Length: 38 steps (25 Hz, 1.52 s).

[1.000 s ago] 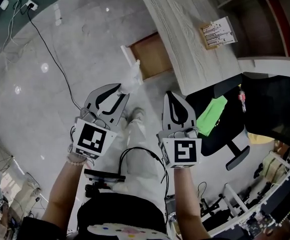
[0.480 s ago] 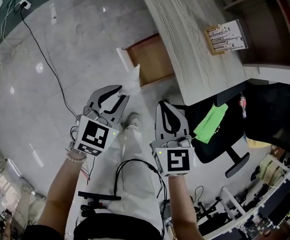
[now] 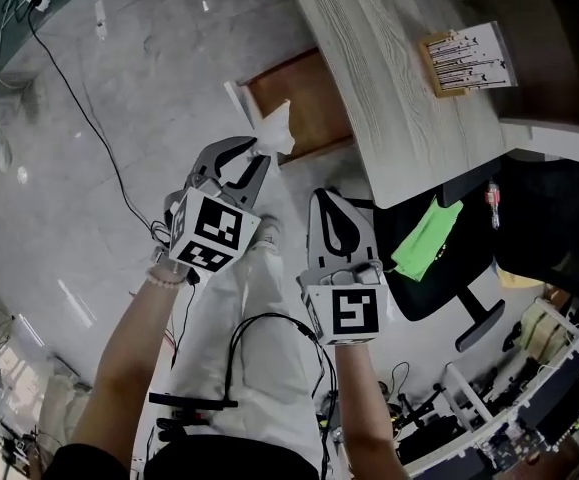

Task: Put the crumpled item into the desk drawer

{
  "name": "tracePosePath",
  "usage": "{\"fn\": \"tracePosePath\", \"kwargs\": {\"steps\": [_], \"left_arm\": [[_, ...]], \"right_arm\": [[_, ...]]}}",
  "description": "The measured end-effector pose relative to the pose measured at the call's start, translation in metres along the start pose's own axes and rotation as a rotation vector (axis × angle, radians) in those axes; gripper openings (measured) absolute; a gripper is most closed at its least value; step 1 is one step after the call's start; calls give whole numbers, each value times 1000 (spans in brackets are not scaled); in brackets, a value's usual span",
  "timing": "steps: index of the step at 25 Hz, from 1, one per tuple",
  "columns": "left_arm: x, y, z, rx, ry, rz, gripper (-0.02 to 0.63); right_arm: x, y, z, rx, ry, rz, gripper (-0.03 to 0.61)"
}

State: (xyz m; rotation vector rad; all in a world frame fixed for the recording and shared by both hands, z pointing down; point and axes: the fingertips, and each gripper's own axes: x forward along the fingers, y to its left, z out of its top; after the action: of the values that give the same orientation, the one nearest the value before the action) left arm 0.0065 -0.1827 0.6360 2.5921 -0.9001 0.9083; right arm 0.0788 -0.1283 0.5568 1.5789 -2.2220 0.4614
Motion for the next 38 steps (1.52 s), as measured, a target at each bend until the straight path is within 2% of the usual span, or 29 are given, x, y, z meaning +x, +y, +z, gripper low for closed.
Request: {"fn": "tracePosePath", "kwargs": {"steps": [12, 21, 28, 33, 34, 38], "left_arm": [[62, 6, -12, 19, 138, 64, 104], [82, -3, -23, 2, 198, 45, 123], [86, -11, -26, -24, 202, -12, 202], [76, -12, -22, -61, 150, -7, 210], [72, -12, -21, -68, 136, -1, 199], [53, -12, -14, -93, 75, 9, 81]], "right_arm": [[6, 4, -12, 30, 24, 20, 3], [0, -2, -17, 38, 34, 5, 3], [-2, -7, -21, 36, 43, 2, 3], [-4, -7, -20, 31, 38, 7, 3], [-5, -7, -19, 32, 38, 6, 3], [-9, -10, -16, -9, 38, -8, 3]]}}
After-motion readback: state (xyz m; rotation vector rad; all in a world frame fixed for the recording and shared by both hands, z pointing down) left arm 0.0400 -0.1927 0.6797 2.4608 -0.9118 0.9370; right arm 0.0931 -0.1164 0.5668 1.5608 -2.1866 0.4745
